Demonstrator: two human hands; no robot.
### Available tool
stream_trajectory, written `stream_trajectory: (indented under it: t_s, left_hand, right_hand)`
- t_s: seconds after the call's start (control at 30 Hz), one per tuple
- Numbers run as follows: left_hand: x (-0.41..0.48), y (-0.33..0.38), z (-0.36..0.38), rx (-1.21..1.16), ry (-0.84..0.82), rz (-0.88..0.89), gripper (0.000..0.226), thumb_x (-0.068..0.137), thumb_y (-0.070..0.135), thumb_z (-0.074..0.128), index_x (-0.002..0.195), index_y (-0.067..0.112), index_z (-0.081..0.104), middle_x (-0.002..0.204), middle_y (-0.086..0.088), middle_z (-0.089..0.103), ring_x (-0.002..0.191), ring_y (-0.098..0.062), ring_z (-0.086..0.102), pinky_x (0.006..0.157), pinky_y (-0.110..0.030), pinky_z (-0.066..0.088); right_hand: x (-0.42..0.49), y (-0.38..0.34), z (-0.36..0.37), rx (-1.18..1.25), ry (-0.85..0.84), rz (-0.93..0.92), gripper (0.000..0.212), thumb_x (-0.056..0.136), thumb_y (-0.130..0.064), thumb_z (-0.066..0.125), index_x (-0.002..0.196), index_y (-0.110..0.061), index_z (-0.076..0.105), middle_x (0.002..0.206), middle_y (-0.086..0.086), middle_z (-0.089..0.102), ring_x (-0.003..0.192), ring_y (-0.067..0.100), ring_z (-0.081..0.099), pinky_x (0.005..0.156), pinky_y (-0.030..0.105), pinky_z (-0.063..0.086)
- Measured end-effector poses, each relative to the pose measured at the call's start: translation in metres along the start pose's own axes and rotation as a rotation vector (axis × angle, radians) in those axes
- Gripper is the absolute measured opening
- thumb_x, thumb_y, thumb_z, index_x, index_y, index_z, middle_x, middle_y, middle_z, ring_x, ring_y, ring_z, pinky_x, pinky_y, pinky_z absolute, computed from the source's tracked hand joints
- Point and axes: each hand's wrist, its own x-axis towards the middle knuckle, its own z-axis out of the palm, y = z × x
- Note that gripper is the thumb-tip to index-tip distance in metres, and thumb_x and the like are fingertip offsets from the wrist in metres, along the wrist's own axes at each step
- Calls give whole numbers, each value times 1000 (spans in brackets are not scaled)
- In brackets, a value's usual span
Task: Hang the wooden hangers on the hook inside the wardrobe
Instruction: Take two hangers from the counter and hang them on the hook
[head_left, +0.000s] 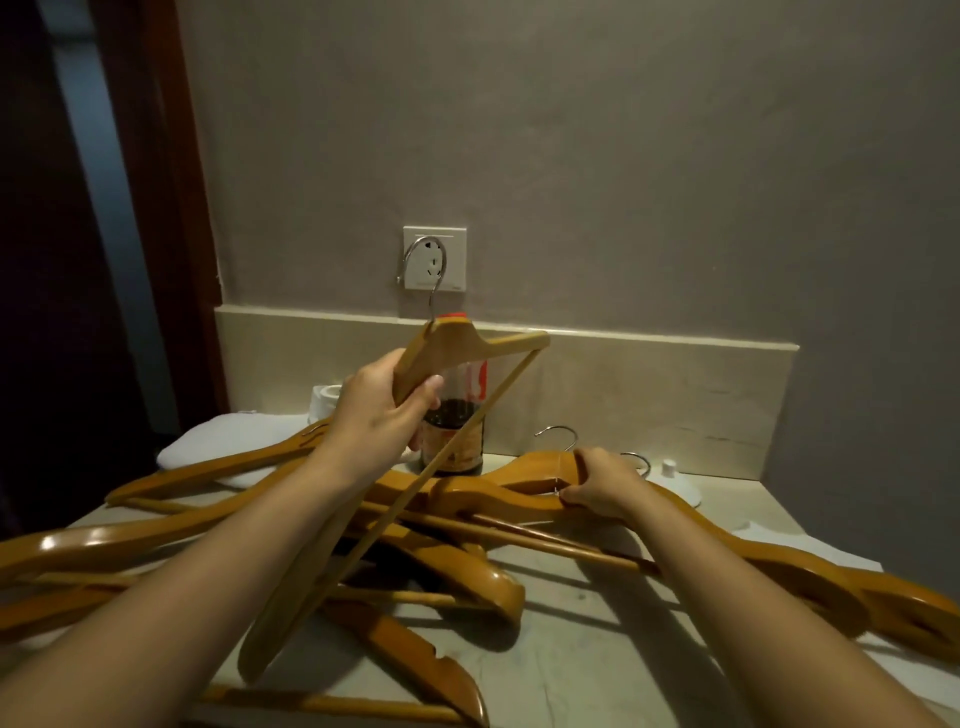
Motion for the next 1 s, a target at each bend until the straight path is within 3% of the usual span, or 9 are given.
stream_trajectory:
  t_s: [0.1,0.17,0.33,0.47,0.57,0.67,0.8,1.0]
  left_hand:
    - [-2,-2,-2,12,5,-11,6,94,20,50,93,17,55,73,1,61,51,-8,58,49,-19,51]
    - [-3,-2,-5,33,14,-16,7,94,22,49,94,17,54,76,-2,62,51,-8,58,48,-17,51]
    - [-1,6,-17,60,47,40,10,93,22,50,92,13,55,71,0,59,49,-7,59,48,-14,49]
    - [0,19,-26,21,57,69,10,93,19,50,88,13,56,62,7,55,44,-6,57,46,-14,47]
    - [-1,29,-34,-24,46,97,8,93,20,50,86,23,53,69,3,58,47,-8,58,47,-16,49]
    - [-6,39,-41,-43,-3,108,5,93,20,50,90,24,53,75,3,61,49,-8,58,48,-18,50]
    - [-17,50,-54,-53,-33,126,4,92,19,51,90,20,54,76,2,61,48,-7,58,46,-15,47]
    - [-43,58,-86,-99,-63,133,3,92,19,52,94,19,54,77,4,61,48,-6,60,46,-14,47]
  right_hand:
    - [3,0,1,-20,-3,-56,18,90,-24,58,103,-14,49,99,7,57,91,20,57,72,24,45]
    - [3,1,0,-3,22,-94,12,91,-20,54,100,-13,50,98,8,59,88,21,58,69,23,45]
    - [-1,3,-8,55,119,-124,33,90,-21,55,119,-7,48,110,13,60,90,24,54,75,34,44]
    - [-7,3,-22,236,135,-142,42,88,-19,59,127,-11,44,102,4,55,92,22,56,84,40,51]
    - [-16,2,-30,322,157,-167,48,87,-19,61,129,-15,39,102,1,52,85,20,57,72,35,54]
    - [-32,-3,-35,499,134,-179,46,86,-17,63,124,-17,38,95,1,51,73,17,57,56,25,50]
    - [-62,-17,-44,635,110,-190,39,84,-19,66,114,-18,41,90,6,54,64,16,57,53,22,50]
    - [-113,-48,-49,616,66,-158,21,82,-32,67,89,-16,56,74,5,59,61,13,58,56,20,48]
